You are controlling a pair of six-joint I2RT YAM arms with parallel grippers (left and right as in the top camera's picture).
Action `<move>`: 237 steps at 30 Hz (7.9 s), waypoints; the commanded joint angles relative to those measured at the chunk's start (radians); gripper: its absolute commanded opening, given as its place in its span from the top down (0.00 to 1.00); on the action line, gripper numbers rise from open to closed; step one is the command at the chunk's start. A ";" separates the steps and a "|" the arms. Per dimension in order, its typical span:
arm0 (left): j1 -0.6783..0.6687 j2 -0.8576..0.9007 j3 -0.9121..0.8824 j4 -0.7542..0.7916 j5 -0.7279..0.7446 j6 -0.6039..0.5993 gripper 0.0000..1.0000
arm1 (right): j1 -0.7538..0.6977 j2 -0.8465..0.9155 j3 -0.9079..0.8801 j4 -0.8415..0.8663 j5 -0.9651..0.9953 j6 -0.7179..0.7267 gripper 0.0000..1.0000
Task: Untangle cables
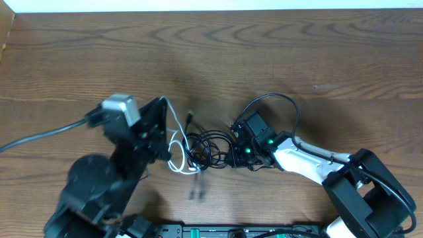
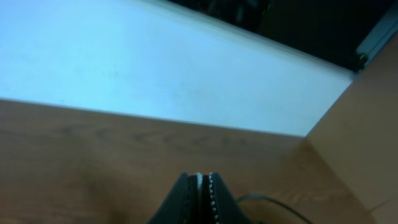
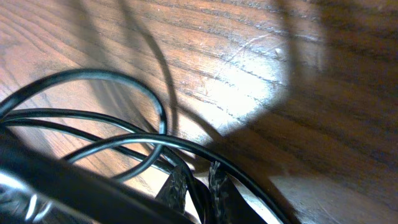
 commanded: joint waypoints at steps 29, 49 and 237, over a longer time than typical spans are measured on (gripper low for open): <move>0.004 -0.011 0.032 0.044 -0.478 0.008 0.93 | 0.014 0.076 -0.064 -0.032 0.145 -0.001 0.81; 0.004 0.557 -0.003 -0.515 -0.042 -0.240 0.45 | -0.001 -0.439 0.022 -0.168 0.030 -0.114 0.48; 0.307 0.860 -0.317 -0.225 0.505 0.221 0.92 | 0.091 -1.419 0.026 0.020 0.680 -0.317 0.99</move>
